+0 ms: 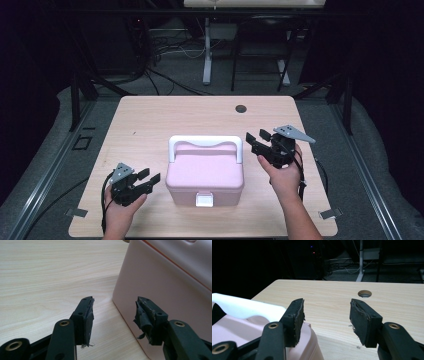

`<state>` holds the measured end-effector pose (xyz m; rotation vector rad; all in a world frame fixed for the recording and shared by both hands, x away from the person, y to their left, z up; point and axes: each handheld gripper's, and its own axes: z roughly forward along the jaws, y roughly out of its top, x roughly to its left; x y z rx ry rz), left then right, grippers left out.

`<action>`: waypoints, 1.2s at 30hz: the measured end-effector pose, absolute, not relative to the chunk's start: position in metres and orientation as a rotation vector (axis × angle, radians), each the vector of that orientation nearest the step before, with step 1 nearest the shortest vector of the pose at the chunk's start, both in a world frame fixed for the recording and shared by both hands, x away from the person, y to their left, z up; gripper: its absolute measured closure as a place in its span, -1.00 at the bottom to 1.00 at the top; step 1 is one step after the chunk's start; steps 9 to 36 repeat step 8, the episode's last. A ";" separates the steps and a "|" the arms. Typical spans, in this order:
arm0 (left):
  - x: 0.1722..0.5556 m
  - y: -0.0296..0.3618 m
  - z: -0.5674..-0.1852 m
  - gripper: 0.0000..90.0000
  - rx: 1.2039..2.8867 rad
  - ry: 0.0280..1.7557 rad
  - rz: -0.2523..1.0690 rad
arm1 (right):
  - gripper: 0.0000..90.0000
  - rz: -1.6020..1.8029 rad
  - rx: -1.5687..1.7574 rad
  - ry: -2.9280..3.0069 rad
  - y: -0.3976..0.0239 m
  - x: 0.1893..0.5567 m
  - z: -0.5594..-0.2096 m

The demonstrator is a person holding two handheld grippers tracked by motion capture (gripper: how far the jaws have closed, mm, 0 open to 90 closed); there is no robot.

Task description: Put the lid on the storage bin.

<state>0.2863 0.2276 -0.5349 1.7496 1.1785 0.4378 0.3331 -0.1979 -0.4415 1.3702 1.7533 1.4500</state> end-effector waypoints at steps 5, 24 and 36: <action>0.287 0.228 -0.536 0.04 1.752 1.180 0.437 | -0.01 1.459 1.370 1.769 -0.196 0.333 -0.442; 0.286 0.227 -0.536 0.03 1.753 1.178 0.436 | -0.03 1.477 1.368 1.781 -0.195 0.333 -0.441; 0.286 0.227 -0.536 0.03 1.753 1.178 0.436 | -0.03 1.477 1.368 1.781 -0.195 0.333 -0.441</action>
